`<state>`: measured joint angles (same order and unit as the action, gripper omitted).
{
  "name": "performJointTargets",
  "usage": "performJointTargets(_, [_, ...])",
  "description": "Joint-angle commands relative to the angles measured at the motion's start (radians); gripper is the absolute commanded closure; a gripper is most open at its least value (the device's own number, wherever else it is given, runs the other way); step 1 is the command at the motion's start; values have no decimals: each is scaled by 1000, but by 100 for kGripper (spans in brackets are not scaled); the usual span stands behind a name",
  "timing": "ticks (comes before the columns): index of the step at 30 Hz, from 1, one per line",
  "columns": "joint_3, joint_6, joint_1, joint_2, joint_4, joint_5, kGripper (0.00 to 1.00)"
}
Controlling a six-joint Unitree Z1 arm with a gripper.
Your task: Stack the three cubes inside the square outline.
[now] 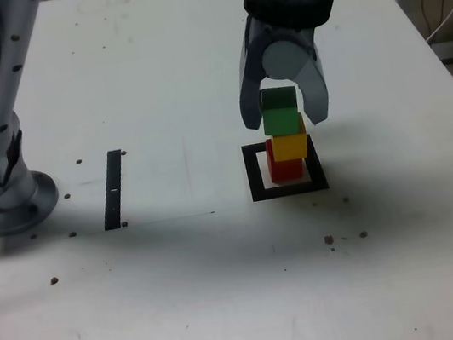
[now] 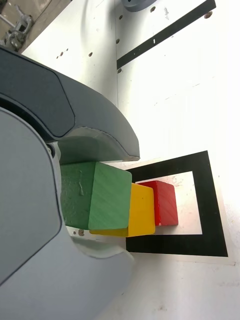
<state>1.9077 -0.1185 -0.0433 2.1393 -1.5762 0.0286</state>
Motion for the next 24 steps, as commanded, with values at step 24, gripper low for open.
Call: performJointTargets(24, [-41, -3, 2, -117, -14, -24, 0])
